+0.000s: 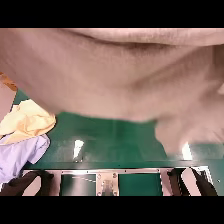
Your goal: Fold the shirts.
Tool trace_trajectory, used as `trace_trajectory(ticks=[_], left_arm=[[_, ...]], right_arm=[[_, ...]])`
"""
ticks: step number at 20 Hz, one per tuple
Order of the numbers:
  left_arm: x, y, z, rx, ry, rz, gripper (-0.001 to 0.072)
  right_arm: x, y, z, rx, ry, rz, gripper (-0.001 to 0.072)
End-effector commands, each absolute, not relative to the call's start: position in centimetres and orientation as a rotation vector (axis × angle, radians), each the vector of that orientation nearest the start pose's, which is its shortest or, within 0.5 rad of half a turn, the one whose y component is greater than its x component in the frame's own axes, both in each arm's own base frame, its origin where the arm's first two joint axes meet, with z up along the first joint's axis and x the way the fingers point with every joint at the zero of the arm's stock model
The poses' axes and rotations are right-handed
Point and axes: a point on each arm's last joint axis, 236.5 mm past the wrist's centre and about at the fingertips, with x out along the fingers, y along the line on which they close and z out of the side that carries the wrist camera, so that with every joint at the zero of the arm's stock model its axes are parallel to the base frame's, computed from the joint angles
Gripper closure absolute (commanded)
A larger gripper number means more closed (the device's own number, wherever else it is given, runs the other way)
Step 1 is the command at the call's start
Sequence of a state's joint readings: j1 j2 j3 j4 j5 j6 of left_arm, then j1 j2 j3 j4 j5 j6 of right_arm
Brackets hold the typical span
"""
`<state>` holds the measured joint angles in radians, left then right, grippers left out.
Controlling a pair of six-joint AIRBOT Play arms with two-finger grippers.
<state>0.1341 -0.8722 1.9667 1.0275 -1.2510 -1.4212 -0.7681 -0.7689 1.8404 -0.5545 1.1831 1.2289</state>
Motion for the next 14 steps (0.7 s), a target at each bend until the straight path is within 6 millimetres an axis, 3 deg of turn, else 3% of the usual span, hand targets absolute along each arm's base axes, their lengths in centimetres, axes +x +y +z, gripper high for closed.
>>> trace_trajectory(ticks=[1,4,7,9,11,13,14], left_arm=[[31.9,-6.8,41.3,-0.099,0.323,-0.346,0.0688],[38.1,-7.8,31.0,-0.192,0.553,-0.430,0.0688],[44.0,-9.4,20.1,-0.338,0.728,-0.525,0.0688],[47.8,-9.1,12.6,-0.422,0.832,-0.510,0.0688],[50.6,-9.2,6.3,-0.518,0.901,-0.500,0.0688],[52.5,-9.5,1.8,-0.603,0.927,-0.495,0.0688],[53.5,-9.2,0.2,-0.620,0.929,-0.474,0.0688]], right_arm=[[29.4,-1.8,45.6,0.230,0.074,0.154,0.0698],[35.5,-3.9,34.9,0.398,0.247,0.190,0.0697],[41.7,-6.1,22.0,0.568,0.417,0.132,0.0697],[45.2,-7.7,13.6,0.649,0.537,0.069,0.0698],[47.9,-8.9,6.9,0.729,0.642,0.030,0.0698],[50.2,-9.6,2.5,0.798,0.713,0.027,0.0698],[51.2,-9.8,1.2,0.831,0.726,0.031,0.0698]])
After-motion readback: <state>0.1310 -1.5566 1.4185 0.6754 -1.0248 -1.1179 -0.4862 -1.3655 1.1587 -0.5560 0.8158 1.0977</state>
